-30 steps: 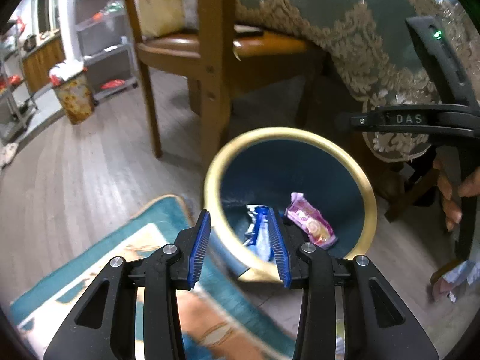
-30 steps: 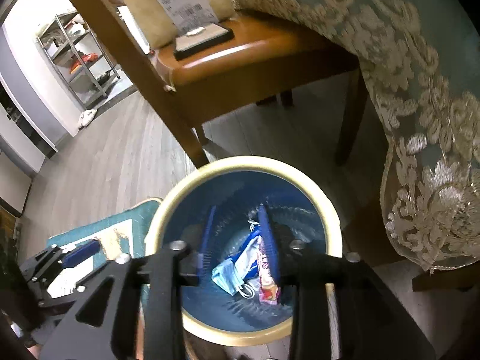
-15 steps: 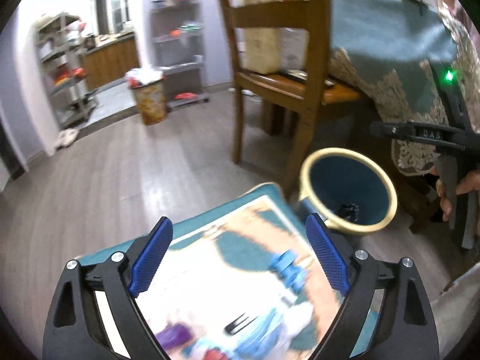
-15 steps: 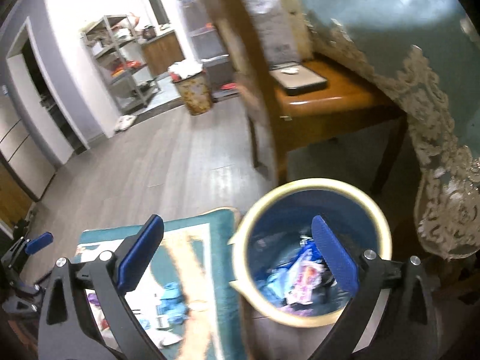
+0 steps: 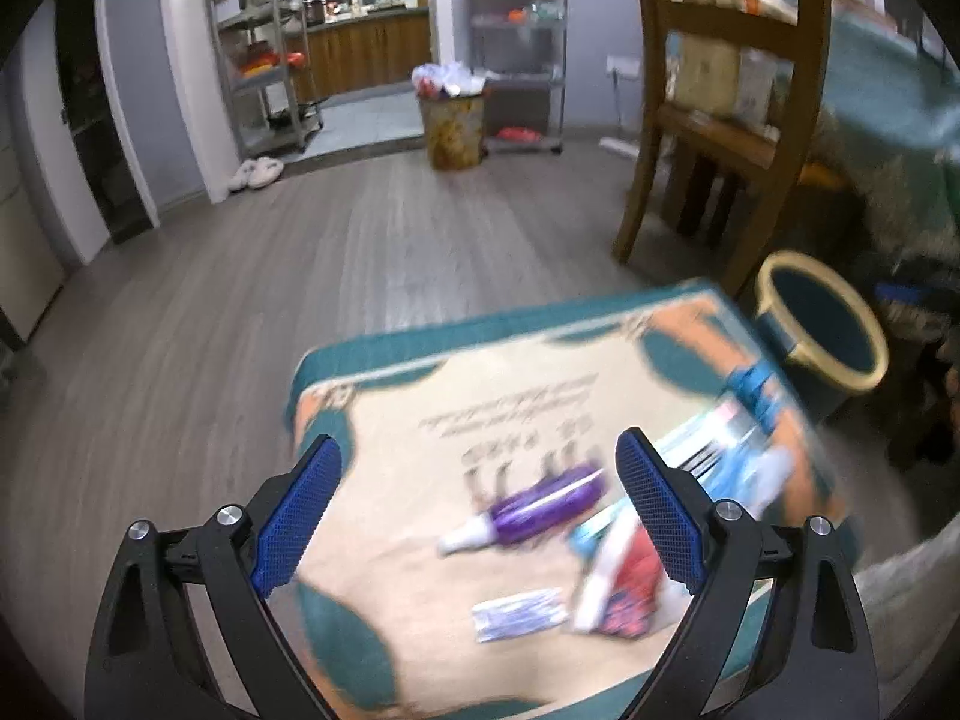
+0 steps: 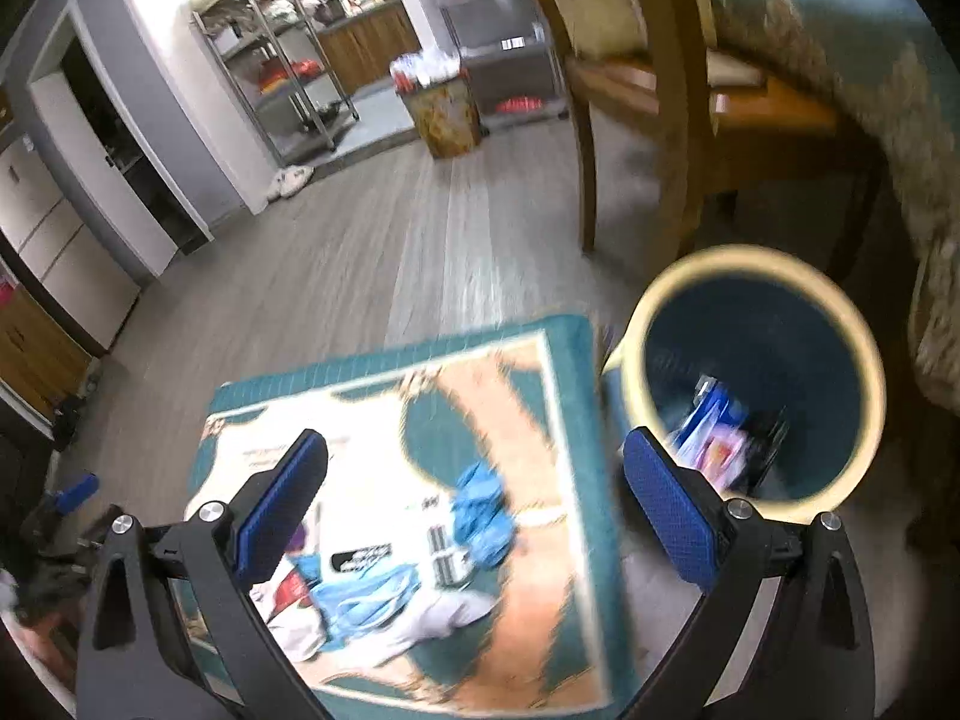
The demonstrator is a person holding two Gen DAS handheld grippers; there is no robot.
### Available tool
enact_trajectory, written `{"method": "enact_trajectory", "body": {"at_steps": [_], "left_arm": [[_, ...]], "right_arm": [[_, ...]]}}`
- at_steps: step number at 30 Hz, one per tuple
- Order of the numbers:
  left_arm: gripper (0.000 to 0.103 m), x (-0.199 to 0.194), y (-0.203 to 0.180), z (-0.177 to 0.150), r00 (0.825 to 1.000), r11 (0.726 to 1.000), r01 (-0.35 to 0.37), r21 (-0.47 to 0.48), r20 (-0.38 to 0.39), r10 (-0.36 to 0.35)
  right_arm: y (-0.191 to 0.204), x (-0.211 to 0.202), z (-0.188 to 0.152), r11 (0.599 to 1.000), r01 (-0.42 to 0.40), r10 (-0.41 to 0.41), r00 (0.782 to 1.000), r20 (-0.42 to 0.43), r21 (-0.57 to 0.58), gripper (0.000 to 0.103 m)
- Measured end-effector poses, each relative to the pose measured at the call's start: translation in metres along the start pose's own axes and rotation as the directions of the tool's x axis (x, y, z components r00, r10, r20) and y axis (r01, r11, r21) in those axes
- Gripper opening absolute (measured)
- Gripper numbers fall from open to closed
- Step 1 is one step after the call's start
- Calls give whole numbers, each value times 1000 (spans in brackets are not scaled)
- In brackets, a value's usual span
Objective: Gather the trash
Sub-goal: 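Move both tools back over the remaining trash on the cushion, then grasp the purple spray bottle with the left gripper while the right grasps the blue gloves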
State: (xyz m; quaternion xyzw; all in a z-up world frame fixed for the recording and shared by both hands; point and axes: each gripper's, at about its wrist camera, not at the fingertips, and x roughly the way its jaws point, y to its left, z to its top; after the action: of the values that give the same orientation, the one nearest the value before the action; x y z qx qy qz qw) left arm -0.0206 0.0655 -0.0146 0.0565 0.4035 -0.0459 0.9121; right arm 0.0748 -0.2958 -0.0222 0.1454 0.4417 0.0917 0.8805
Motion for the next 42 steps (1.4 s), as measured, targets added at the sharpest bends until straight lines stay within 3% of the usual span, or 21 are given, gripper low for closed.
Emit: {"method": "enact_trajectory", "body": {"at_steps": [2,6,12,16,23,28,36,42], "left_arm": [[92,15,8,-12,999,1000,-11,7,-52,12],[92,34,18,-23,995,999,30,-14,-93,-32],[92,68,3,-36,982,996,48,80,-187,-32],[92,82,-11,-37,972,987,125,97,-212,-102],[92,106,-30,-37,963,978,138,158,-253,-95],[92,120,-40,-35,954,972,147,184,-287,-90],[90,143,-43,-40,937,969,146,201,-343,-70],[75,150,-39,-37,929,972,173,157,-355,-108]], "right_arm": [[2,9,-7,1000,-11,12,999,-34,23,97],[10,26,-16,1000,29,-30,997,-71,-6,97],[7,47,-24,993,104,-110,988,-110,-56,97],[3,61,-27,988,134,-144,980,-140,-78,97],[4,86,-33,976,159,-187,963,-194,-149,97],[11,102,-33,974,130,-171,959,-226,-187,95],[15,130,-43,968,118,-182,937,-297,-222,78],[12,141,-44,969,116,-185,927,-326,-220,59]]}}
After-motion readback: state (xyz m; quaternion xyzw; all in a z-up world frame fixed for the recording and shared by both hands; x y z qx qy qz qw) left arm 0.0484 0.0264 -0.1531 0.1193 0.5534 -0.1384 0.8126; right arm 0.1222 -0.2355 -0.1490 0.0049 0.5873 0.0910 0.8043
